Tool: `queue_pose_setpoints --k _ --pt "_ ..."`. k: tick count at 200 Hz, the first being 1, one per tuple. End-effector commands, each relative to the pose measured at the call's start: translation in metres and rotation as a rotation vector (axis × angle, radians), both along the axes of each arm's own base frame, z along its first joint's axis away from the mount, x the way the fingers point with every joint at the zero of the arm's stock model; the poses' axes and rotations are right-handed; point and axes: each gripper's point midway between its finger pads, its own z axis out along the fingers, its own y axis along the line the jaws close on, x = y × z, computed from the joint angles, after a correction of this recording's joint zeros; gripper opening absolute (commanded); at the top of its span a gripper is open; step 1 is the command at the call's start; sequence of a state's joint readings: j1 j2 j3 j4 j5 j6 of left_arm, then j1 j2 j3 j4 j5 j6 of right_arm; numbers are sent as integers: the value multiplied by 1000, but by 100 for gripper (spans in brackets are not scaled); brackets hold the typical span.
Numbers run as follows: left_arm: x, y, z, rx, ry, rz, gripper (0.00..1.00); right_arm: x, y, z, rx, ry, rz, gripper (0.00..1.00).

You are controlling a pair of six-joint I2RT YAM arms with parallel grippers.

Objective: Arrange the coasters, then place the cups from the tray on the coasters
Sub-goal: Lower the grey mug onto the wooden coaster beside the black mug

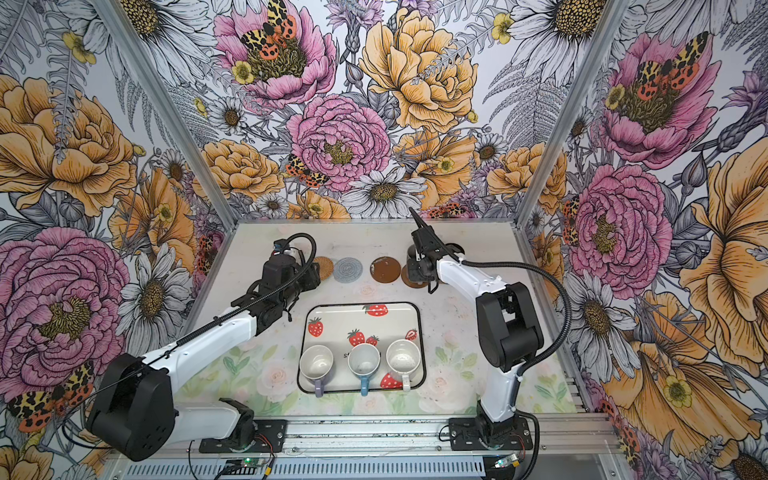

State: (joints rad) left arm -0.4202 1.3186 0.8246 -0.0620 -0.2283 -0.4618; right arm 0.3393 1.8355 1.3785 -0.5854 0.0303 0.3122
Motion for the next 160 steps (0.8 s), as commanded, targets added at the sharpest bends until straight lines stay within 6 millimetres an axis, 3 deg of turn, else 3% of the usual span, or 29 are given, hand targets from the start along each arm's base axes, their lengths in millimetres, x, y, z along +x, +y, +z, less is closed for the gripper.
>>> queue_pose_setpoints --k 1,160 --pt "4 -5 7 -18 -18 -33 60 29 2 32 19 -135 -12 0" --pt "4 -4 7 -16 -20 -27 60 26 8 20 55 -96 -7 0"
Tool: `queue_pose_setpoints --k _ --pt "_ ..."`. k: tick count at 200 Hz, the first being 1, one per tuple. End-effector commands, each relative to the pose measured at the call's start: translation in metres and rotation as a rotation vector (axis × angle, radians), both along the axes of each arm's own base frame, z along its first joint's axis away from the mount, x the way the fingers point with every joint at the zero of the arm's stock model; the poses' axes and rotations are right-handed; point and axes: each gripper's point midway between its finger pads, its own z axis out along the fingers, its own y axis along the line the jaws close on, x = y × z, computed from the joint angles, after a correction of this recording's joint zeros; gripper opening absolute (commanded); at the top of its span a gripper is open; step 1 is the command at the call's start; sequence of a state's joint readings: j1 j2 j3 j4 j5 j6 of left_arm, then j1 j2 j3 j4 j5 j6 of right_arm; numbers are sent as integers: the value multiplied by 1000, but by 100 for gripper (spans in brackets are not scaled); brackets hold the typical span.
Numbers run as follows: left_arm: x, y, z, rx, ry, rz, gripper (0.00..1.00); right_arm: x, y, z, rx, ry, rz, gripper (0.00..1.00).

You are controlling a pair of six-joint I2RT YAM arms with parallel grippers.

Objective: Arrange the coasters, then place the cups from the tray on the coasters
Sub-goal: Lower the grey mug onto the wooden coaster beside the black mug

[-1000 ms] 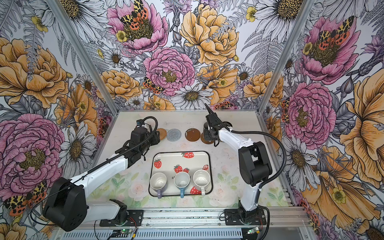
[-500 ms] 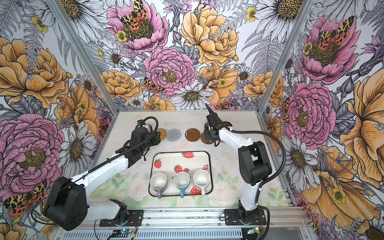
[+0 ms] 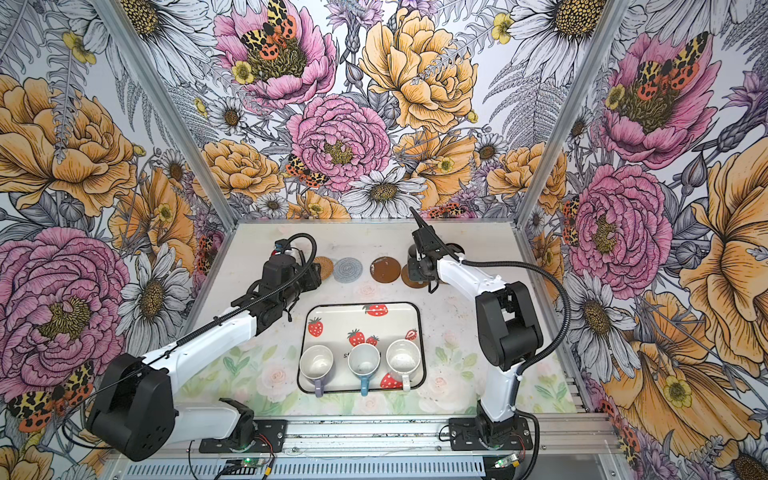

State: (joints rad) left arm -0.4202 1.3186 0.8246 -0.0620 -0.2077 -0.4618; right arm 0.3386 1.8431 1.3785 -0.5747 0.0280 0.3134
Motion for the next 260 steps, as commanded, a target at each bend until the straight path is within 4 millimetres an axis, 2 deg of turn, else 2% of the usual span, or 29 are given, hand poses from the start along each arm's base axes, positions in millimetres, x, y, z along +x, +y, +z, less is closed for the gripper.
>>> queue_pose_setpoints --k 1,112,174,260 --pt "5 -1 8 -8 -24 -9 60 23 8 22 53 -93 -6 0" --pt "4 -1 8 -9 -25 -10 60 14 7 18 64 -71 -10 0" --pt "3 0 10 -12 -30 -11 60 10 8 17 73 -56 -3 17" --pt "1 1 12 -15 -35 -11 60 9 6 25 69 -68 -5 39"
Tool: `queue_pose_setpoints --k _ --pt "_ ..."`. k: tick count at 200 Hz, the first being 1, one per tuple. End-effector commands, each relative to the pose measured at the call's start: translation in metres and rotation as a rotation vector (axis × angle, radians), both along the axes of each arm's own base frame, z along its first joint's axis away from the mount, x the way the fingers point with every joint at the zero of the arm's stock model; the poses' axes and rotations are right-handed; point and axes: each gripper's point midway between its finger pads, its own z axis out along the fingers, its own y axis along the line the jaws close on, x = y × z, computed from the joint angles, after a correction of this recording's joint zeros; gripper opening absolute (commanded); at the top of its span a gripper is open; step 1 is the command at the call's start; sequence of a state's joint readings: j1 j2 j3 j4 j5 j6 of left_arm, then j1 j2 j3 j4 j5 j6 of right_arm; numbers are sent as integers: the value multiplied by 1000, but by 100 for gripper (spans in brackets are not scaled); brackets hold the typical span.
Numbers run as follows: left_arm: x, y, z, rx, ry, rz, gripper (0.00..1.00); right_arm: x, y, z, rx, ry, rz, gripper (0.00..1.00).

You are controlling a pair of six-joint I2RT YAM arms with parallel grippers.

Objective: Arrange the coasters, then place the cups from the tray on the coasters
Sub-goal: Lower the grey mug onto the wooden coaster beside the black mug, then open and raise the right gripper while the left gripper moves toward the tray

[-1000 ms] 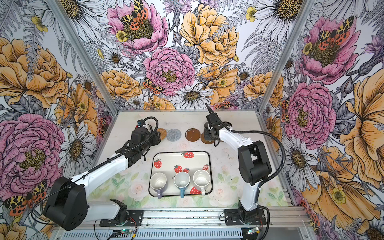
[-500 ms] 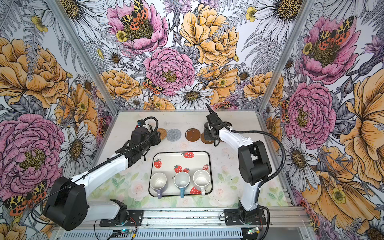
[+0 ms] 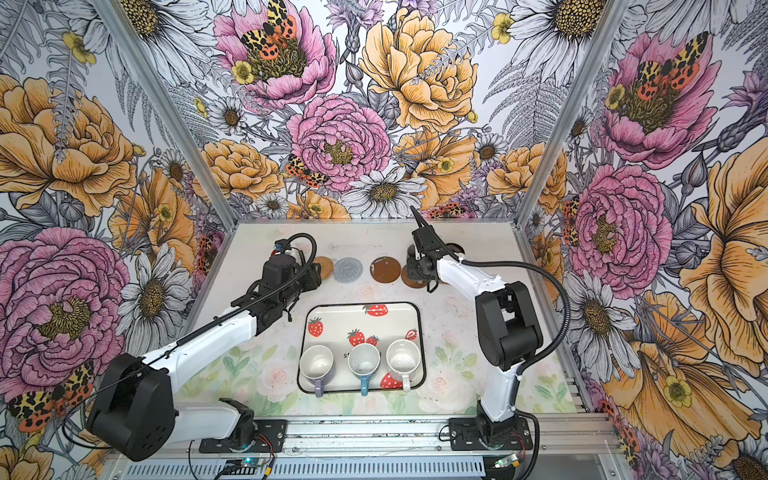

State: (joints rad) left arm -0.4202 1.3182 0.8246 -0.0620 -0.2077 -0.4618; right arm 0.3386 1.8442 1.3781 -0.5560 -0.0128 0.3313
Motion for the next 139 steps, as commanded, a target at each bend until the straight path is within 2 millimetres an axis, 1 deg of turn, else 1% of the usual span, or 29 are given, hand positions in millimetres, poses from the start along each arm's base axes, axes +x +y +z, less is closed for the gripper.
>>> queue_pose_setpoints --k 1,31,58,82,98,118,139 --pt "1 1 12 -15 -35 -10 60 8 -2 23 22 -66 -12 39" --pt "0 1 14 -15 -39 -13 60 4 -4 35 22 -85 -17 47" --pt "-1 0 15 -16 -42 -14 60 0 -10 56 20 -130 -35 50" --pt "-1 2 16 -15 -43 -12 60 -2 -18 90 24 -212 -80 51" --pt "-1 2 16 -16 -44 -11 60 -3 -18 121 46 -280 -89 51" --pt "-2 1 19 -18 -45 -12 60 -5 -12 155 93 -361 -97 51" --pt "-5 -3 24 -18 -52 -18 60 -9 -4 181 173 -445 -107 51"
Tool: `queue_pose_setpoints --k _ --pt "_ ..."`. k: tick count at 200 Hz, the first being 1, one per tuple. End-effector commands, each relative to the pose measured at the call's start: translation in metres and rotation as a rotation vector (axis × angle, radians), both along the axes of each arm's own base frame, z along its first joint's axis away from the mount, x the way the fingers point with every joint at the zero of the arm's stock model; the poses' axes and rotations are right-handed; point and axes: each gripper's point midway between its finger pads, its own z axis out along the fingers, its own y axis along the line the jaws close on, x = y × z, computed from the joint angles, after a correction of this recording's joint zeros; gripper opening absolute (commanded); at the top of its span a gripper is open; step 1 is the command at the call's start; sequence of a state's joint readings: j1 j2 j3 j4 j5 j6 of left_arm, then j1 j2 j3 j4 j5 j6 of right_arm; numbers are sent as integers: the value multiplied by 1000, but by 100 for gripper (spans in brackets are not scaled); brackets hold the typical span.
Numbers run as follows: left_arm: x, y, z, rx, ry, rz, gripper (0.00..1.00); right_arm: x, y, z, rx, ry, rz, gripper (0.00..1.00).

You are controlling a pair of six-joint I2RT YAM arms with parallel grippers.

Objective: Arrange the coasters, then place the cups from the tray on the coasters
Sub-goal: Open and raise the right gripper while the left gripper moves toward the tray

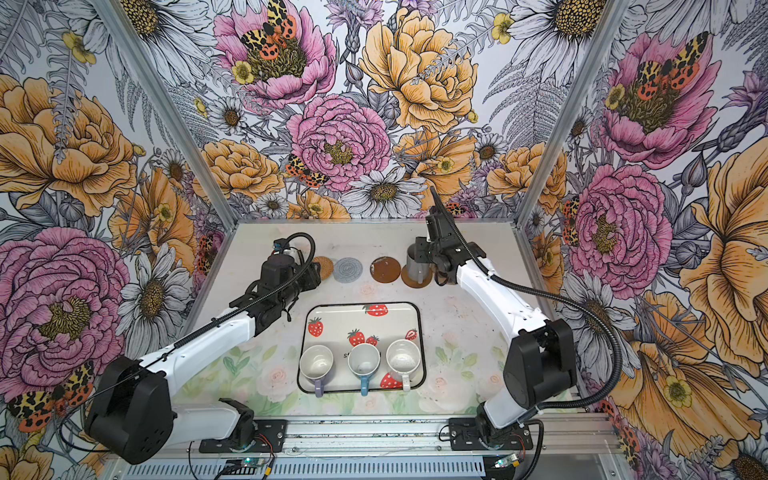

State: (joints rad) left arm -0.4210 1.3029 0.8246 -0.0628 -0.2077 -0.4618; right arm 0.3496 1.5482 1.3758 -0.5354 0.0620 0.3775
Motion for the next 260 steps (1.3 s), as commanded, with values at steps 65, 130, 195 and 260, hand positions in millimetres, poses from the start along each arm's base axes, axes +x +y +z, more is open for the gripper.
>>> queue_pose_setpoints --k 65,130,195,260 --pt "-19 -28 60 12 -95 -61 60 -29 46 70 410 -285 0 51" --pt "-59 -26 89 100 -82 -74 61 -42 69 55 484 -265 74 51" --pt "-105 -7 86 85 -18 -102 60 -49 71 54 497 -265 100 49" --pt "-154 -13 69 125 134 -301 60 -56 61 53 472 -286 76 49"
